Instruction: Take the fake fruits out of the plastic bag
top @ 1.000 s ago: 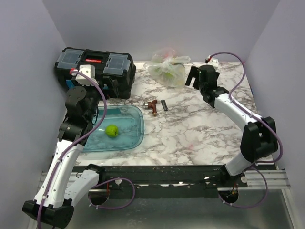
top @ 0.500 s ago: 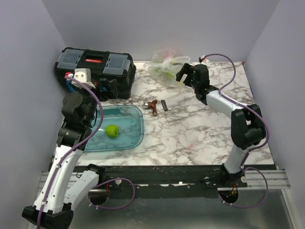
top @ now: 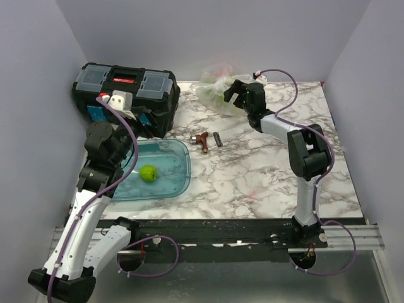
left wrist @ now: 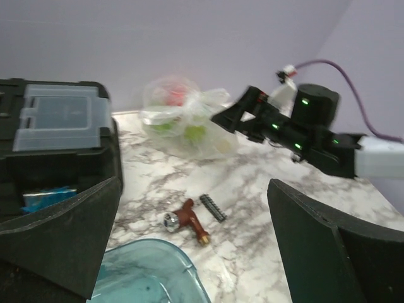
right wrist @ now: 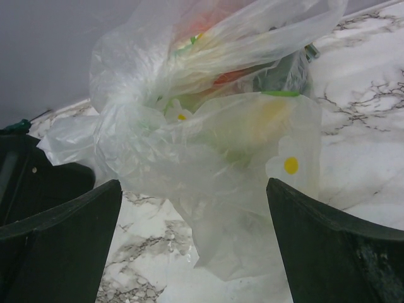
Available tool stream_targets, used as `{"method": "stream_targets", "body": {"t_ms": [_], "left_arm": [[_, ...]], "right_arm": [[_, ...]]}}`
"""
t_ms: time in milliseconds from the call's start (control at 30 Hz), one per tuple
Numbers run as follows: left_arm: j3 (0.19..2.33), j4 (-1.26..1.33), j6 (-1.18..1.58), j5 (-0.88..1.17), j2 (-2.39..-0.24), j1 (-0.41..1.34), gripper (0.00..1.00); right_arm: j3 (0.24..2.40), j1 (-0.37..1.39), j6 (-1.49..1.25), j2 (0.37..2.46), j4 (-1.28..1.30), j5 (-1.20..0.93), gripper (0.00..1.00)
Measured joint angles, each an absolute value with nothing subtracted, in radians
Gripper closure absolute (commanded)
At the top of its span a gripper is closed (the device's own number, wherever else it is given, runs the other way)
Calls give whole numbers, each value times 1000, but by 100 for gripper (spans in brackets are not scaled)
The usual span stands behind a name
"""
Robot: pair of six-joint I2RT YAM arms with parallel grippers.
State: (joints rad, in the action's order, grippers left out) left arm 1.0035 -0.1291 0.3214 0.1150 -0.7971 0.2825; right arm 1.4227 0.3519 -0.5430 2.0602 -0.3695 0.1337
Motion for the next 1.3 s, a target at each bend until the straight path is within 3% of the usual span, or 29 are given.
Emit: {"method": "stream_targets", "body": {"t_ms": [167, 333, 567, 667, 767, 1000, 1300], "left_arm": [[1004, -114, 319, 300, -822, 306, 1], [1004, -100, 321, 382, -826, 310, 1], [1005, -86, 343, 435, -845, 310, 1], [1005, -78, 353, 454, -851, 310, 2], [1005, -67, 363, 464, -852, 310, 2], [1005, -44, 373, 480, -859, 310, 1], [1005, -41, 409, 512, -964, 310, 4]], "right_arm": [[1475, 353, -511, 2117, -392, 157, 7], [1512, 353, -477, 2164, -393, 187, 21], [1507, 353, -410, 2169, -404, 186, 57], [1480, 353, -364, 2169, -421, 173, 83], [1449, 353, -327, 2167, -422, 164, 98], [1321, 353, -302, 2093, -426, 139, 99], [996, 354, -381, 1785, -409, 116, 99]]}}
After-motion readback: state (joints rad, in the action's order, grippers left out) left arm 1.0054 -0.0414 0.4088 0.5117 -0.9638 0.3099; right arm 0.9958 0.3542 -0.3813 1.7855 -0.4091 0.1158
